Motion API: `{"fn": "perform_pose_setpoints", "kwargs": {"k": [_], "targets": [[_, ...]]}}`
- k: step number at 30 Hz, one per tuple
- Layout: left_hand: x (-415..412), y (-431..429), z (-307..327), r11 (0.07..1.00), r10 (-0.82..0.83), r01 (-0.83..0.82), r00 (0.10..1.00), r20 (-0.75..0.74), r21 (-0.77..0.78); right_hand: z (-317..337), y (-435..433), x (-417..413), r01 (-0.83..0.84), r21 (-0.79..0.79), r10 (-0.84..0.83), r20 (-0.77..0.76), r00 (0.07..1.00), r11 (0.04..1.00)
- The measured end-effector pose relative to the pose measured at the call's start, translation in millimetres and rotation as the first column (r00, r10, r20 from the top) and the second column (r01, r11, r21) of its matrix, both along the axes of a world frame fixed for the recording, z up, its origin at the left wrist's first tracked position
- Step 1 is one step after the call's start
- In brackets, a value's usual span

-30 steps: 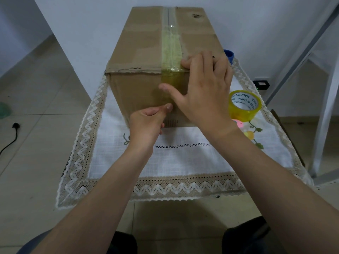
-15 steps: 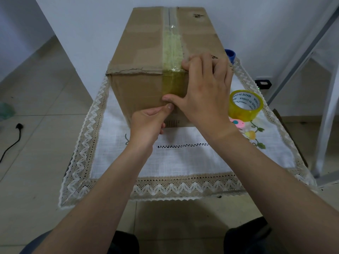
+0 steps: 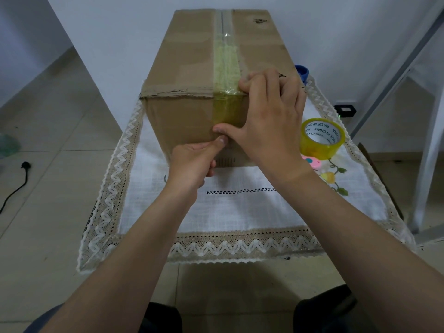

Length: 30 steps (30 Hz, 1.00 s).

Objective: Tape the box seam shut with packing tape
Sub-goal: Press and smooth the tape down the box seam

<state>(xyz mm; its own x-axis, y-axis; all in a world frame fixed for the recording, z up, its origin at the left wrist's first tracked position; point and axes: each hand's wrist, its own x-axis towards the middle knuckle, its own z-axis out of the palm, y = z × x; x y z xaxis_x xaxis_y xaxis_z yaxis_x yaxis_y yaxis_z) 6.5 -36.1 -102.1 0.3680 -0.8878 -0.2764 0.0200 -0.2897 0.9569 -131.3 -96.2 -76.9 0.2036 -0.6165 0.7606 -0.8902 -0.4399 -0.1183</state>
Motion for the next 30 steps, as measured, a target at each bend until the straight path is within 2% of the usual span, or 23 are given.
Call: {"fn": "perform_pose_setpoints", "kwargs": {"k": [7,10,12,16,18,19,21,23,24,25,27,30], "targets": [[2.2,-2.0,4.4,0.996,-0.037,0.034,0.998,0.040,0.081,0.5,0.6,0.4,0.003,-0.004,-0.003,-0.005,1.000,1.000],[-3.1,2.0,1.1,0.981,-0.108,0.090,0.989,0.103,0.171,0.0,0.1,0.2,0.002,-0.008,-0.002,-0.008,1.000,1.000],[-8.4,5.2,0.4,0.976,-0.169,0.148,0.978,0.126,0.159,-0.2,-0.4,0.8,0.004,-0.004,-0.004,-0.004,1.000,1.000],[-8.8,4.9,16.4,0.976,-0.210,0.214,0.898,0.387,0.031,3.3,-1.6,-3.5,-0.038,0.025,0.038,0.003,0.999,0.999],[-5.0,5.5,23.0,0.966,-0.129,0.228,0.830,0.543,-0.120,7.8,-2.1,-8.6,-0.107,0.037,0.105,0.052,0.993,0.994],[-2.4,6.6,25.3,0.944,-0.016,0.211,0.796,0.605,-0.253,9.6,-2.2,-10.6,-0.131,0.034,0.127,0.082,0.988,0.991],[1.2,7.5,28.2,0.811,0.303,0.157,0.712,0.634,-0.564,11.7,-1.7,-12.1,-0.136,0.007,0.134,0.130,0.982,0.991],[2.7,4.3,30.1,0.654,0.528,0.156,0.606,0.595,-0.740,12.7,-1.0,-10.6,-0.119,-0.016,0.120,0.151,0.981,0.993],[4.1,1.8,32.4,0.623,0.583,0.172,0.549,0.599,-0.763,13.0,-0.8,-9.1,-0.109,-0.017,0.110,0.153,0.982,0.994],[4.6,-1.1,35.4,0.631,0.611,0.174,0.489,0.622,-0.756,13.5,-0.7,-7.6,-0.094,-0.013,0.095,0.153,0.984,0.995],[5.4,-7.7,39.5,0.703,0.596,0.155,0.404,0.694,-0.694,14.3,-1.2,-4.6,-0.060,-0.002,0.059,0.149,0.987,0.998],[7.4,-16.9,37.6,0.779,0.481,0.211,0.404,0.778,-0.591,13.0,-1.5,-2.5,-0.027,-0.004,0.027,0.130,0.991,1.000]]}}
